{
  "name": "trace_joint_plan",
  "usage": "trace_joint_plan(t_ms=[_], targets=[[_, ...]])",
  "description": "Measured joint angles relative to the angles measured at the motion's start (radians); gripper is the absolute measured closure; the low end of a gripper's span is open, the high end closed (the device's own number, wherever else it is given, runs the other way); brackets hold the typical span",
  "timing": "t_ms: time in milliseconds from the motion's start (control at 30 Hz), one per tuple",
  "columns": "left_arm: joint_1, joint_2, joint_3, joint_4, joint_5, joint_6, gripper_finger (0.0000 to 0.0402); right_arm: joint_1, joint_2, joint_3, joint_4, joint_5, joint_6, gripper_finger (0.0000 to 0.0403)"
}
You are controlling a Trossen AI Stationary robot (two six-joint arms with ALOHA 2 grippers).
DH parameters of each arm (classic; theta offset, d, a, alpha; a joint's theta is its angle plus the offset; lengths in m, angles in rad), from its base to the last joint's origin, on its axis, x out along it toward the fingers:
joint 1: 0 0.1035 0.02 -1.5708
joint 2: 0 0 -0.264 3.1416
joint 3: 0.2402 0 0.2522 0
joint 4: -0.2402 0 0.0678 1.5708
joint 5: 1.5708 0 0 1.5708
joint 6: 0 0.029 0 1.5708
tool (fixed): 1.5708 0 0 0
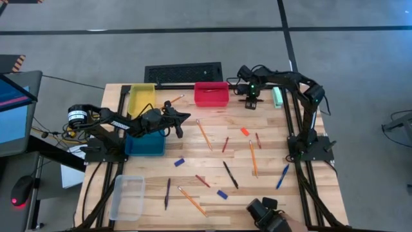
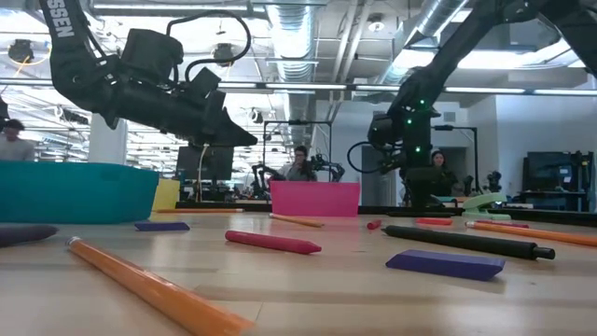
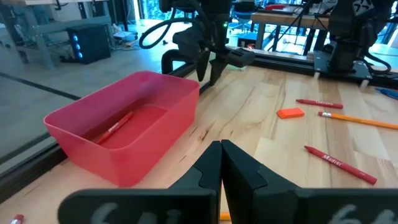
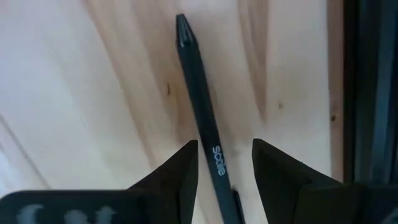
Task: Sort crayons/erasers/pens/pencils in bins
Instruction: Put the black pen into the yellow bin
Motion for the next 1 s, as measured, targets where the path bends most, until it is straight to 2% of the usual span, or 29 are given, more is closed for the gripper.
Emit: trace_joint_plan(t_ms=[400, 833, 1000], targets=[[0.0, 0.0, 0.0, -0.008, 0.0, 0.0, 0.0401, 0.014, 0.08, 0.013, -0.01, 0.006, 0.034, 0.0287], [0.0, 0.0, 0.0, -0.034, 0.001, 0.008, 0.0401, 0.015, 0.021, 0.002, -0.051, -0.017, 0.146, 0.0349], [0.0, 0.0, 0.0, -0.034, 0.001, 0.008, 0.0401, 0.015, 0.01, 0.001, -0.076, -0.074, 0.182, 0.0362]])
